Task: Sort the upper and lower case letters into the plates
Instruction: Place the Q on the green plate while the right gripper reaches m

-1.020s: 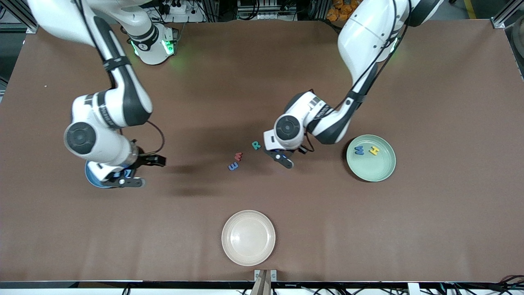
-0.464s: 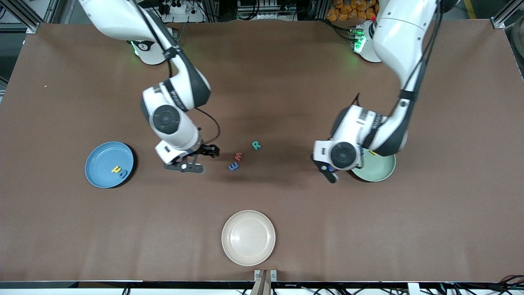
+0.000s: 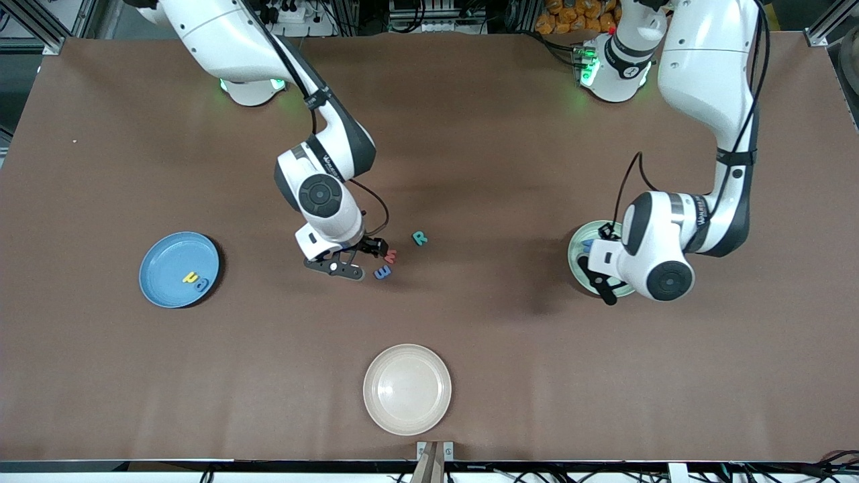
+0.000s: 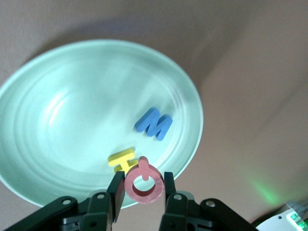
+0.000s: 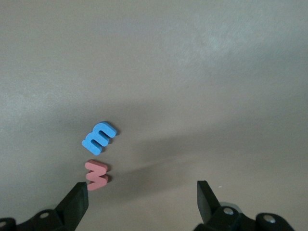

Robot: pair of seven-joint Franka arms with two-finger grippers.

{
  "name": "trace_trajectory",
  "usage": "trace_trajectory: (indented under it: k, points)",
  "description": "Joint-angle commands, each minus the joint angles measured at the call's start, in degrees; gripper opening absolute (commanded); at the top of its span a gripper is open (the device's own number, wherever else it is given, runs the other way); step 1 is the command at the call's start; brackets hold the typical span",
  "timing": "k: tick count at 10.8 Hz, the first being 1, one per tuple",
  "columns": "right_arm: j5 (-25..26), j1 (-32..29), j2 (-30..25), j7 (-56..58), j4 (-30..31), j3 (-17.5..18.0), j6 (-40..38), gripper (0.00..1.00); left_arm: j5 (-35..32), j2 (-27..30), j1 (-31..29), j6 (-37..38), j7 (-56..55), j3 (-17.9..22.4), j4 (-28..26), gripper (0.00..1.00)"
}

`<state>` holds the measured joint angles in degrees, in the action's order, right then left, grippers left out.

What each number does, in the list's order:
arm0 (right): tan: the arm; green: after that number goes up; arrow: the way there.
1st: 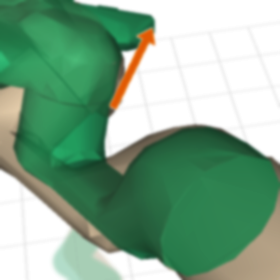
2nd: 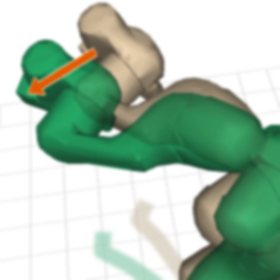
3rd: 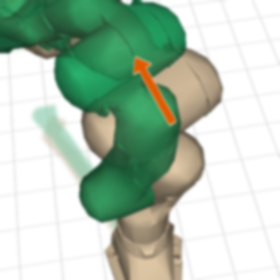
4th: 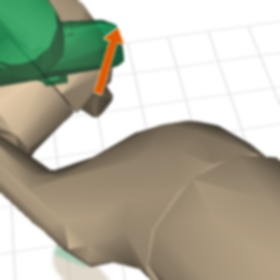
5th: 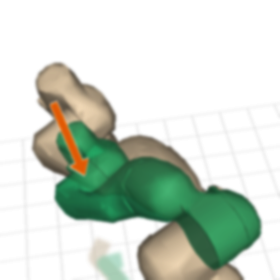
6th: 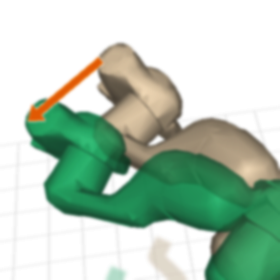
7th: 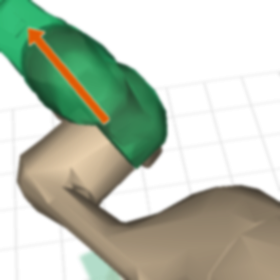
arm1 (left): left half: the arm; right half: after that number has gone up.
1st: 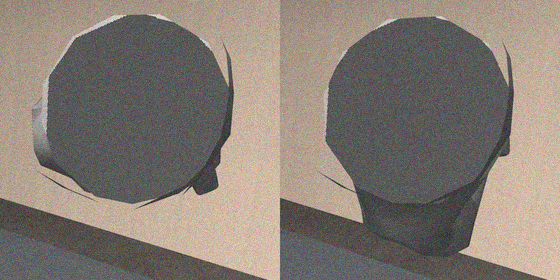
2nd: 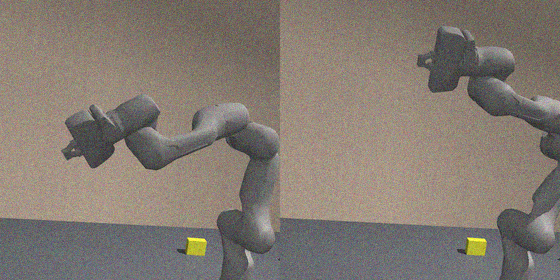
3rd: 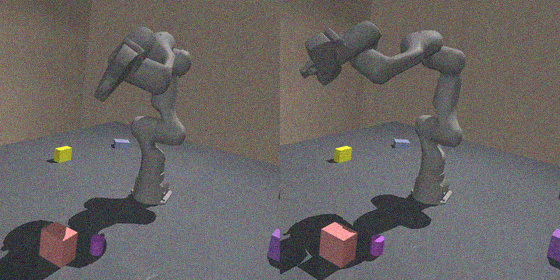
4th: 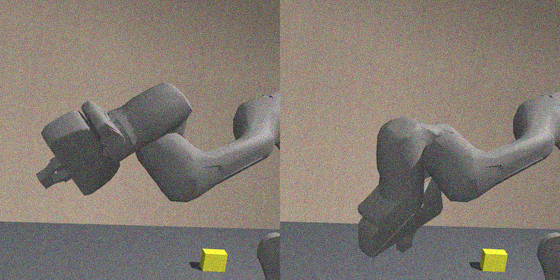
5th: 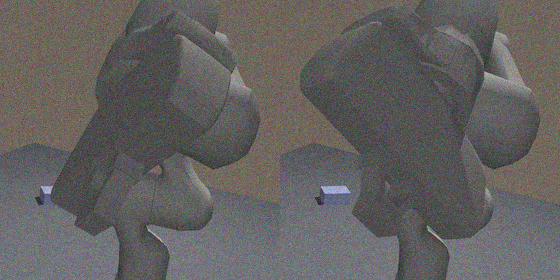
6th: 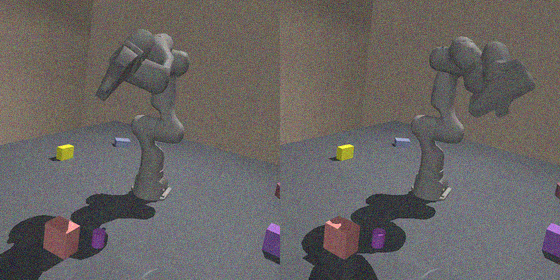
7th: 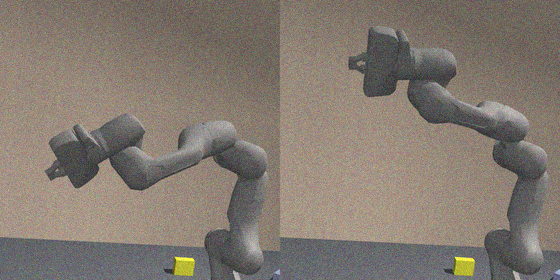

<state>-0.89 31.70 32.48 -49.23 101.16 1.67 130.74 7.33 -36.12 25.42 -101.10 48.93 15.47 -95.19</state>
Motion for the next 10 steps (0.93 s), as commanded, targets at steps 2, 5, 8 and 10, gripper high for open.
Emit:
trace_trajectory:
  k: [2,5,8,10]
  points:
    - [-0.61,2.05,2.31,-8.32,-0.08,0.09,1.79,1.00,1.02,1.15,1.83,-0.50,1.43,1.23,-0.53,0.19]
    - [-0.61,3.55,5.12,-9.92,-0.34,0.09,6.70,1.00,1.29,1.23,1.66,-1.20,1.43,1.23,-0.53,1.00]
    - [-0.69,3.98,6.18,-10.00,-0.78,0.09,7.60,1.00,1.37,1.41,2.09,-1.21,0.82,1.05,-0.18,1.00]
    - [-0.78,4.34,6.98,-10.01,-0.78,0.09,8.99,1.00,1.46,1.41,2.62,-1.12,0.47,0.88,0.17,1.00]
